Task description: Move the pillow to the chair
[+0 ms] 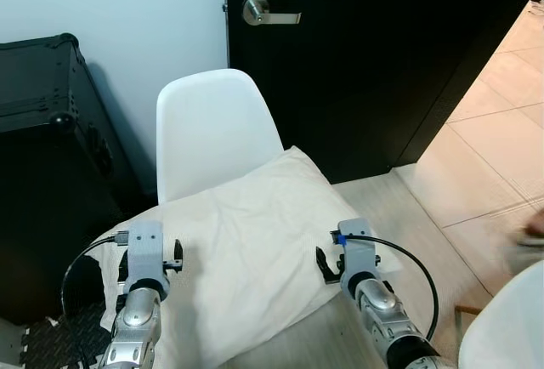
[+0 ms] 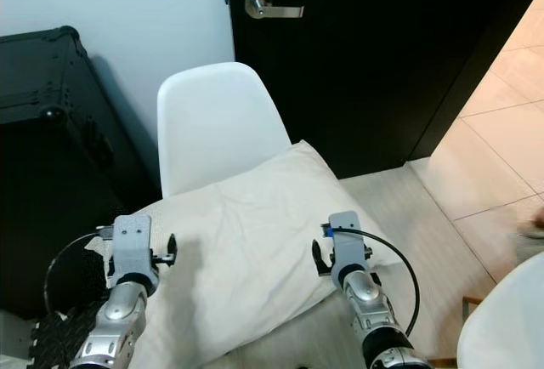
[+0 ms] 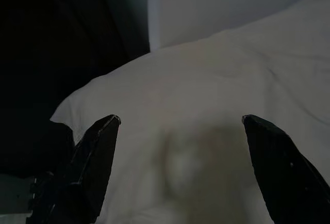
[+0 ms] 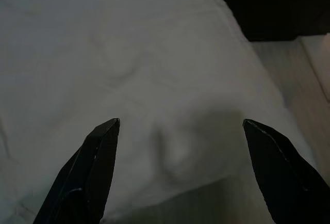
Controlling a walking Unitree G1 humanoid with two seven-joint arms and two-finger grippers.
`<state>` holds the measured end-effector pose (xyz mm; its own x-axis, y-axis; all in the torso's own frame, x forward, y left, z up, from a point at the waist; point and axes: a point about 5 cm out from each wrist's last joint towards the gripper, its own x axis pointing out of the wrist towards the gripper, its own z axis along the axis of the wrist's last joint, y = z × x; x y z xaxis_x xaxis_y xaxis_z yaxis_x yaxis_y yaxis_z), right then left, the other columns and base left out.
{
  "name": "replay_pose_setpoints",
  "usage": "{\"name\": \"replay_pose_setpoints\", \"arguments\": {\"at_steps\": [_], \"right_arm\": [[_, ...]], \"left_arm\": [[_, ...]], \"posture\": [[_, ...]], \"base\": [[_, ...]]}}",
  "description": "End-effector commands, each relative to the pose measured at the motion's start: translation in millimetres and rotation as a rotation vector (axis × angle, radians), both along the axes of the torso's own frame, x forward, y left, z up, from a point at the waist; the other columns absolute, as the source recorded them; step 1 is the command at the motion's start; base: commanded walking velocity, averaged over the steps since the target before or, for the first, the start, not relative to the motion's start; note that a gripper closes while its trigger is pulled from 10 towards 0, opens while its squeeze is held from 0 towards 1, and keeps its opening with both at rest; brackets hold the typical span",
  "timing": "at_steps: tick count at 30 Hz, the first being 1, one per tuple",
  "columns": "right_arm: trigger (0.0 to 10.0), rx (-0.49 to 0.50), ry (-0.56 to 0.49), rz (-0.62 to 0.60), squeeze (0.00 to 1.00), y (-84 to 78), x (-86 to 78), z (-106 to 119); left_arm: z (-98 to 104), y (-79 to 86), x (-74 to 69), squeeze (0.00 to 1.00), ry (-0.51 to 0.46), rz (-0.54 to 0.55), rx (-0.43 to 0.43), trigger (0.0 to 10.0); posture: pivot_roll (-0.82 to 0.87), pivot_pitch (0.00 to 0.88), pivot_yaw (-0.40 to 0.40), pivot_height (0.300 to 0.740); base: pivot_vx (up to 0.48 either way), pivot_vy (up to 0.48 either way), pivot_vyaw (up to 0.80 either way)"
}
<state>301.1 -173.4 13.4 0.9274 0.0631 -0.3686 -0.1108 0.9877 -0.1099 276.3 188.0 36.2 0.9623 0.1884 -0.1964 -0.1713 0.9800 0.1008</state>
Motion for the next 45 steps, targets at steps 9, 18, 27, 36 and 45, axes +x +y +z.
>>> {"name": "replay_pose_setpoints", "arguments": {"at_steps": [9,18,27,36,45], "right_arm": [[10.0,0.008,0.030,-0.026,0.00,-3.4,-7.6,-8.1],[10.0,0.009,0.019,-0.025,0.00,-2.4,-4.2,-4.7],[10.0,0.010,0.017,-0.015,0.00,0.5,-3.6,-4.3],[10.0,-0.014,0.105,-0.040,0.00,-2.6,-13.7,-18.4],[10.0,-0.003,0.116,-0.085,0.00,-6.7,-20.5,-24.6]], "left_arm": [[-3.7,2.0,-2.2,0.00,0.023,0.004,0.018,10.0],[-3.7,-1.9,-2.2,0.00,0.021,-0.004,-0.018,10.0],[-5.7,0.8,-4.8,0.00,0.022,0.006,-0.022,10.0],[-29.5,-8.4,-10.4,0.00,0.174,-0.093,0.012,10.0],[-39.0,-18.8,-15.3,0.00,0.183,-0.179,-0.037,10.0]], "posture": [[0.07,0.121,-0.041,0.740],[0.07,0.123,-0.049,0.740],[0.07,0.117,-0.051,0.740],[0.07,0.100,-0.053,0.740],[0.06,0.066,-0.061,0.740]], "base": [[0.000,-0.412,0.00],[0.000,0.000,0.00],[0.000,0.000,0.00],[0.000,0.000,0.00],[0.000,0.000,0.00]]}}
